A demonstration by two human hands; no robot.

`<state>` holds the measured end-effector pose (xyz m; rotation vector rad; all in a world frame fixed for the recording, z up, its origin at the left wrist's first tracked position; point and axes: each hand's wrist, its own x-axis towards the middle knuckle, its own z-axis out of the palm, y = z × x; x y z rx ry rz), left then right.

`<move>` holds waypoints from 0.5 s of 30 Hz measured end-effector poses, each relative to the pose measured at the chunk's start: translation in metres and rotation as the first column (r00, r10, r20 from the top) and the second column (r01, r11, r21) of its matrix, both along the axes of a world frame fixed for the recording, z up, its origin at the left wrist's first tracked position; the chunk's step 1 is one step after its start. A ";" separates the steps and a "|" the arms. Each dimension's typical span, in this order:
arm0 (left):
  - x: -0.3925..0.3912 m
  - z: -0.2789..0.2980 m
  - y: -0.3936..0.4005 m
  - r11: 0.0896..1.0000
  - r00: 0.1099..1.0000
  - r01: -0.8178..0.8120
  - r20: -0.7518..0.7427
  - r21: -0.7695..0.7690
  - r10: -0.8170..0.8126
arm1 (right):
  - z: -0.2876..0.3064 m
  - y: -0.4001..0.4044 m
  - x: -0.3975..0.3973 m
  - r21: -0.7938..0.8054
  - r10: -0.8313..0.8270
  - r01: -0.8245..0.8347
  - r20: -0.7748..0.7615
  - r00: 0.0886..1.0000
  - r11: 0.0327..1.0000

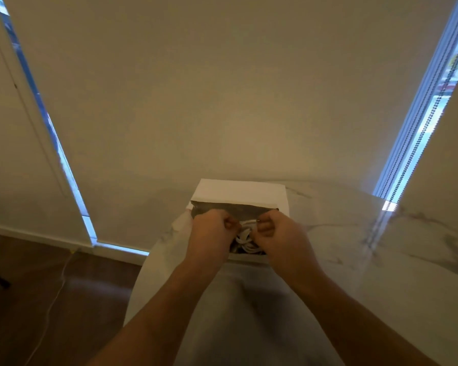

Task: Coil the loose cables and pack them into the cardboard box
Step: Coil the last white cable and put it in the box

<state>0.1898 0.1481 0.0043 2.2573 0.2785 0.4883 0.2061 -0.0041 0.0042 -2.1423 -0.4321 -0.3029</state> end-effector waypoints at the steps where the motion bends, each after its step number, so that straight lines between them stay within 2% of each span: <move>1: 0.002 -0.001 -0.002 1.000 1.000 -0.012 0.000 0.007 0.012 | -0.001 0.003 0.000 -0.023 -0.013 0.013 0.009 1.000 1.000; 8: 0.007 -0.001 -0.011 0.964 0.998 -0.064 -0.010 0.259 0.069 | 0.000 0.011 0.003 -0.185 -0.077 0.089 0.068 0.995 0.979; 13: 0.008 0.000 -0.015 0.930 0.996 -0.074 -0.013 0.361 0.085 | -0.005 0.017 0.007 -0.294 -0.105 0.114 0.045 0.993 0.949; 15: 0.009 0.000 -0.017 0.903 0.997 -0.041 -0.041 0.428 0.065 | -0.005 0.020 0.006 -0.269 -0.105 0.098 -0.015 0.994 0.958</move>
